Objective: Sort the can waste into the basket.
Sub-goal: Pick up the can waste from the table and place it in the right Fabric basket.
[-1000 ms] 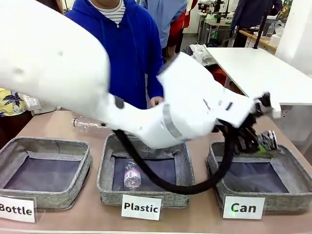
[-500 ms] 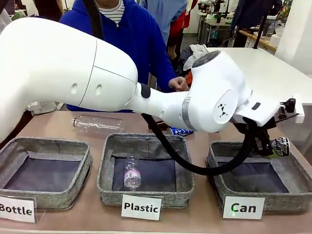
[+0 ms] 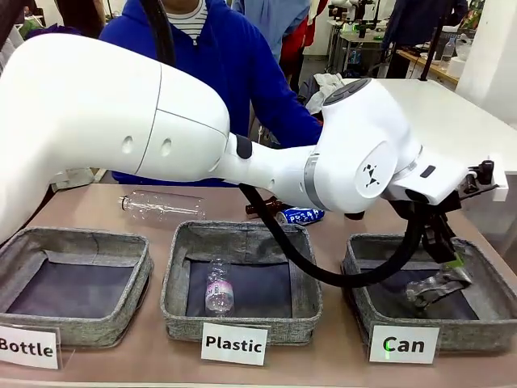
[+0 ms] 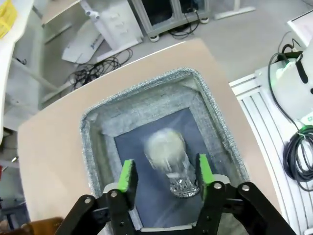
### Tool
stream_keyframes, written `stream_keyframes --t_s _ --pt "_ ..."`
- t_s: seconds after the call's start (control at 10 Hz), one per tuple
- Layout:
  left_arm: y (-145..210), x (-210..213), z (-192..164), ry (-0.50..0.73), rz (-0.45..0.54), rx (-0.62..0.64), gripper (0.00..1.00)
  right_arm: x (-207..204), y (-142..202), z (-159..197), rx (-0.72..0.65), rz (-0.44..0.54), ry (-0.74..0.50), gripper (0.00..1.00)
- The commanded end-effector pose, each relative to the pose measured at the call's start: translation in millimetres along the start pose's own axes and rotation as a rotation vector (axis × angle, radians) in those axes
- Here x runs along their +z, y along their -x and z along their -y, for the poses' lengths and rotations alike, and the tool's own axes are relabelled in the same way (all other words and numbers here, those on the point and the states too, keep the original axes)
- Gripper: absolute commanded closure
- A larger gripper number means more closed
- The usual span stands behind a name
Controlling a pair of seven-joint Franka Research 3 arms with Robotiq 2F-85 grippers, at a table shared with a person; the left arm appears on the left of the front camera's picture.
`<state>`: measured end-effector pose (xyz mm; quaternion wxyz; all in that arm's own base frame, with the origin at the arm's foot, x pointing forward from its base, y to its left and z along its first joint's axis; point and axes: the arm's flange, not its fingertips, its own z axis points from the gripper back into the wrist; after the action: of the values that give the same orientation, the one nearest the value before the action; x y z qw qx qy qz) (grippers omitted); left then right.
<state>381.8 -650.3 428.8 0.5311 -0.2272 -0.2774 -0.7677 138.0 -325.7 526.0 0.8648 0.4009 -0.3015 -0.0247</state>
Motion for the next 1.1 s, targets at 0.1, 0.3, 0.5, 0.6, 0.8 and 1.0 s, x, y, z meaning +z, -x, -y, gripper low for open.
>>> stream_keyframes --t_s 0.1,0.3,0.5,0.6,0.8,1.0 --pt "2.0 15.0 4.4 0.032 -0.003 0.010 0.00 -1.8 0.6 -4.9 -0.017 0.026 0.001 0.00" --pt "3.1 39.6 13.5 0.077 -0.039 0.065 0.00 -1.8 0.6 -4.9 -0.017 0.026 0.001 0.00" --pt "9.8 99.2 32.3 0.107 -0.071 0.194 0.00 -0.2 -0.1 0.0 0.000 0.000 0.000 0.00" --pt "17.0 135.9 45.6 0.115 -0.072 0.265 0.00 -5.5 -8.7 -4.7 -0.082 0.005 -0.069 0.00" --pt "42.9 213.1 80.9 0.119 -0.041 0.371 0.00 -34.1 -23.7 -20.6 -0.130 0.015 -0.044 0.00" --pt "87.8 304.4 128.3 0.114 0.029 0.458 0.00 -86.8 -30.8 -53.0 -0.105 -0.019 0.006 0.00"
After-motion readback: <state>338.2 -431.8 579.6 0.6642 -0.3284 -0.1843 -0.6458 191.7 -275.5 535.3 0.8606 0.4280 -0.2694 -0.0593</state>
